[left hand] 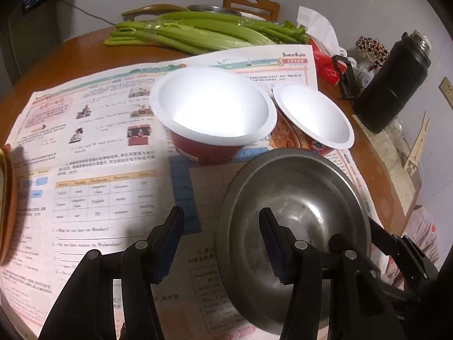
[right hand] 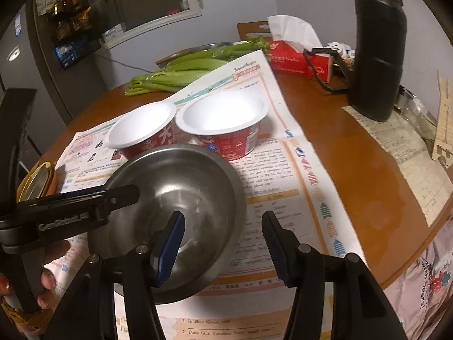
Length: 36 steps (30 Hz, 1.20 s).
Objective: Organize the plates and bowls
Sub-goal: 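Lift the steel bowl with the left gripper, set it on the newspaper, open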
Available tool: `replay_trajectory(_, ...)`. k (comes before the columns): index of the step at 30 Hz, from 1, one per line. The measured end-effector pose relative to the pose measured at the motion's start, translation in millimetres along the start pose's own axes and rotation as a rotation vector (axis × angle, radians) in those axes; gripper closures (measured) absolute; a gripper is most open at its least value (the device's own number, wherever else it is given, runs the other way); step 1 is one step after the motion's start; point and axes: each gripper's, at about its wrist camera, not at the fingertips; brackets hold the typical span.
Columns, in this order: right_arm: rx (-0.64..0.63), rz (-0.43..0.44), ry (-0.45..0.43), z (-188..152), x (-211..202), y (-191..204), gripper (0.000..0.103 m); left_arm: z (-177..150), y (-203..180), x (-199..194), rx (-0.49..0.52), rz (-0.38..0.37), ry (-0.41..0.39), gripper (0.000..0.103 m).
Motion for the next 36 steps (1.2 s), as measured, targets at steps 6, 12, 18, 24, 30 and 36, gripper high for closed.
replay_trajectory(6,-0.043,0.022,0.008,-2,4,13,0.047,1,-6,6,0.011,-0.036,0.003,0.049)
replay_trajectory(12,-0.088,0.004,0.010,-2,3,27,0.047,-3,-8,0,0.036,-0.048,-0.002,0.052)
replay_trajectory(18,-0.116,0.025,0.004,0,-3,41,0.047,-6,7,-19,0.019,-0.051,-0.033,0.052)
replay_trajectory(24,-0.173,0.049,-0.005,0,-9,68,0.047,-14,33,-39,-0.023,-0.048,-0.056,0.052)
replay_trajectory(30,-0.214,0.074,0.003,-4,-9,91,0.046,-23,55,-50,-0.053,-0.025,-0.069,0.052)
replay_trajectory(36,-0.242,0.093,0.022,-9,-4,110,0.046,-31,76,-54,-0.080,-0.014,-0.068,0.052)
Point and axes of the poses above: each gripper's, at about its wrist camera, not at the fingertips, and x roughly the way its jaws point, y to its left, z to its top, and after that the axes turned 8 degrees about z, right-handed
